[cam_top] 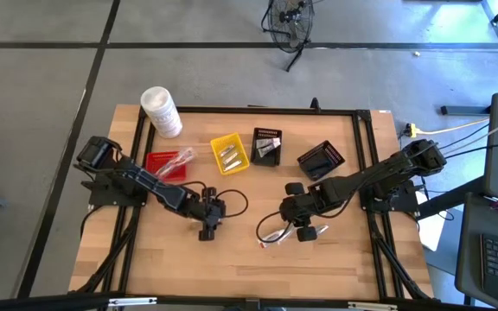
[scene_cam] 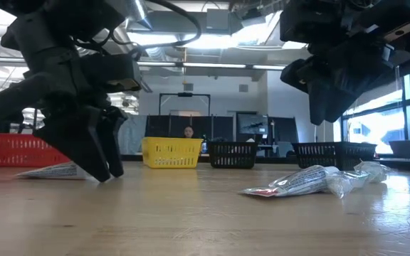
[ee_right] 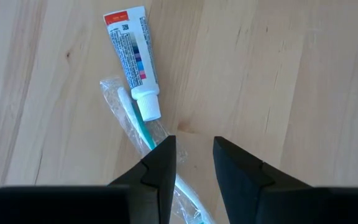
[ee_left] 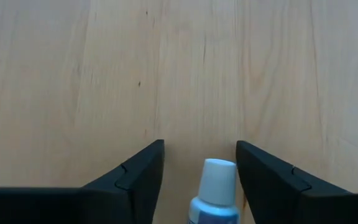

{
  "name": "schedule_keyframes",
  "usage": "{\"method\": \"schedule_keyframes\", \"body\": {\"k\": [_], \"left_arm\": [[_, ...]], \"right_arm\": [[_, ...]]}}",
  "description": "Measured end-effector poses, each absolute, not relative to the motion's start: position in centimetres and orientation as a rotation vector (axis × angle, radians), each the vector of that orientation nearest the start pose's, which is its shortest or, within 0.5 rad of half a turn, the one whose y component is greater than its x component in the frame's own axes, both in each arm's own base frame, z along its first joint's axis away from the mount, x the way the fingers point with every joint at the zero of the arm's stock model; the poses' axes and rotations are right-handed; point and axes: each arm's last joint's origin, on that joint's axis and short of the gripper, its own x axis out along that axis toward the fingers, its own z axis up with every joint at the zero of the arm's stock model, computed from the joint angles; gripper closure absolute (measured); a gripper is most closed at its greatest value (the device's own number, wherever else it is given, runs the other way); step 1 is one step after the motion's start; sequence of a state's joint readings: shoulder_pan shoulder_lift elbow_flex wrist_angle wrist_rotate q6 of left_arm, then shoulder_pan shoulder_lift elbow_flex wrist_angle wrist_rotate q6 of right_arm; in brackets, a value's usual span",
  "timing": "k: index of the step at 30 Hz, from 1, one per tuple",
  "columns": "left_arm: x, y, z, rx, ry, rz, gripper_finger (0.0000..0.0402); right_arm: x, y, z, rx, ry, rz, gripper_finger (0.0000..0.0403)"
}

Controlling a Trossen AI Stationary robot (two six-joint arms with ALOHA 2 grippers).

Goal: Pick & Place Travel size toiletries
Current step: Put the toothpaste into the left black bin

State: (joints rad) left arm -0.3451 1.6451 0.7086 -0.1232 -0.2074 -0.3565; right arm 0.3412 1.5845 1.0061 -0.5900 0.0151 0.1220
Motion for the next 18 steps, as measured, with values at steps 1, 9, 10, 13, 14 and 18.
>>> {"method": "schedule_keyframes", "body": {"k": [1, 9, 10, 13, 14, 18], "left_arm": [[26.5, -8.9, 12.1, -0.038, 1.027, 0.053, 0.0213], [26.5, -8.7, 12.1, -0.052, 1.030, 0.066, 0.0285], [26.6, -8.7, 12.1, -0.064, 1.026, 0.078, 0.0293], [26.9, -8.3, 12.1, -0.114, 1.001, 0.106, 0.0316], [27.0, -8.2, 12.2, -0.125, 0.991, 0.110, 0.0323], [27.7, -7.6, 12.3, -0.159, 0.938, 0.120, 0.0346]], "right_arm": [[28.2, 10.0, 19.5, -0.100, 1.168, 0.217, 0.0293], [28.2, 10.0, 19.5, -0.101, 1.168, 0.217, 0.0293], [28.2, 10.0, 19.5, -0.101, 1.168, 0.217, 0.0293], [28.2, 10.0, 19.5, -0.101, 1.168, 0.217, 0.0293], [28.2, 10.0, 19.5, -0.101, 1.168, 0.217, 0.0293], [28.2, 10.0, 19.5, -0.103, 1.166, 0.219, 0.0293]]}}
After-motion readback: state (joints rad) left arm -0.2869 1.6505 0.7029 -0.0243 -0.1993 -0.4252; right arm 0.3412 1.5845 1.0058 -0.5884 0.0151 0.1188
